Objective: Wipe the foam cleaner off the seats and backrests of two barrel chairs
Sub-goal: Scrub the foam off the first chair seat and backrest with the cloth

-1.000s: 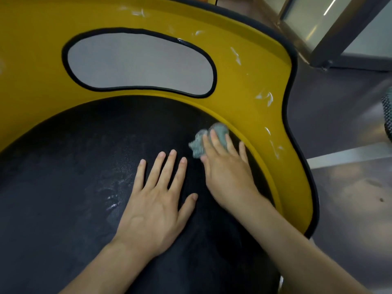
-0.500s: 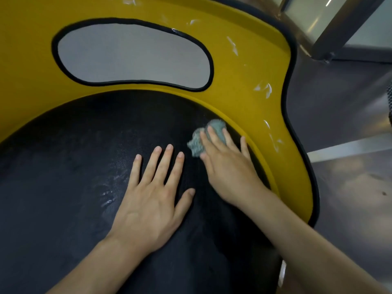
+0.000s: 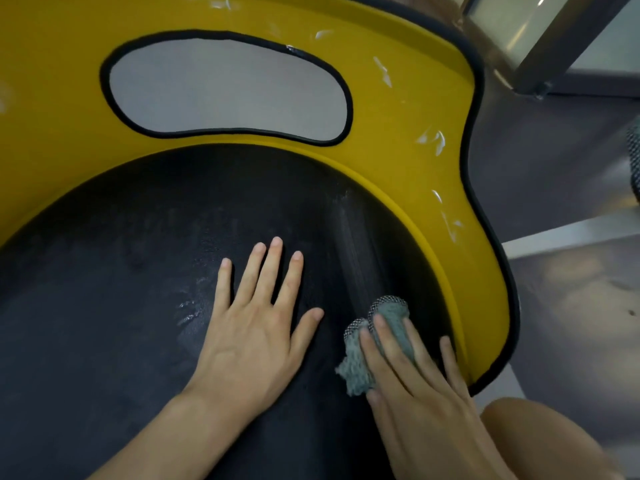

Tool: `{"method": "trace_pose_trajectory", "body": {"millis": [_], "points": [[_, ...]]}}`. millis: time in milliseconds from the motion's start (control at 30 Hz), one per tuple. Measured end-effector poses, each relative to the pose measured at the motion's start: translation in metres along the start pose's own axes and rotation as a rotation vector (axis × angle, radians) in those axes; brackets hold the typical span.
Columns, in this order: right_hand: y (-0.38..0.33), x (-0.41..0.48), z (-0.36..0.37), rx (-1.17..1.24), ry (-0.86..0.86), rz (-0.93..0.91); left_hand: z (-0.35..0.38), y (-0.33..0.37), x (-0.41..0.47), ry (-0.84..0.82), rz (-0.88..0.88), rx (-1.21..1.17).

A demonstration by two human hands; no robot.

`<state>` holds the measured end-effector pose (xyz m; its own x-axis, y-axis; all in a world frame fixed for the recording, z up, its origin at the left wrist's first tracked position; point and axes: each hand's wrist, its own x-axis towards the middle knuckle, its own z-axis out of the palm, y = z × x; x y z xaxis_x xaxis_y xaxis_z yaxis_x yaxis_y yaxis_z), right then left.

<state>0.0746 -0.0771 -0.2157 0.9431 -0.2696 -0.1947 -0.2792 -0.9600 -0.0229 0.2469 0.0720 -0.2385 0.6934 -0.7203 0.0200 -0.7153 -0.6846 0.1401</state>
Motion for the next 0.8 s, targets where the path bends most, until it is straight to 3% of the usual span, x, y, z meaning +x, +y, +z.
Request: {"method": "trace_pose_trajectory", "body": {"millis": [167, 400, 700, 733, 800], "points": [[-0.002, 0.065, -0.031, 0.065, -0.068, -0.013, 0.002, 0.0, -0.001, 0.016, 0.007, 0.014], [-0.005, 0.185, -0.042, 0.127, 0.041, 0.107, 0.001, 0.0, -0.005, 0.019, -0.023, 0.027], [-0.006, 0.087, -0.039, 0.109, 0.149, -0.091, 0.0, 0.001, -0.006, 0.003, -0.031, 0.017], [-0.003, 0.081, -0.04, 0.148, 0.229, -0.107, 0.0, 0.001, -0.006, 0.002, -0.031, 0.014], [0.004, 0.074, -0.055, 0.451, 0.292, -0.045, 0.0, 0.001, -0.005, 0.003, -0.032, 0.008]]}}
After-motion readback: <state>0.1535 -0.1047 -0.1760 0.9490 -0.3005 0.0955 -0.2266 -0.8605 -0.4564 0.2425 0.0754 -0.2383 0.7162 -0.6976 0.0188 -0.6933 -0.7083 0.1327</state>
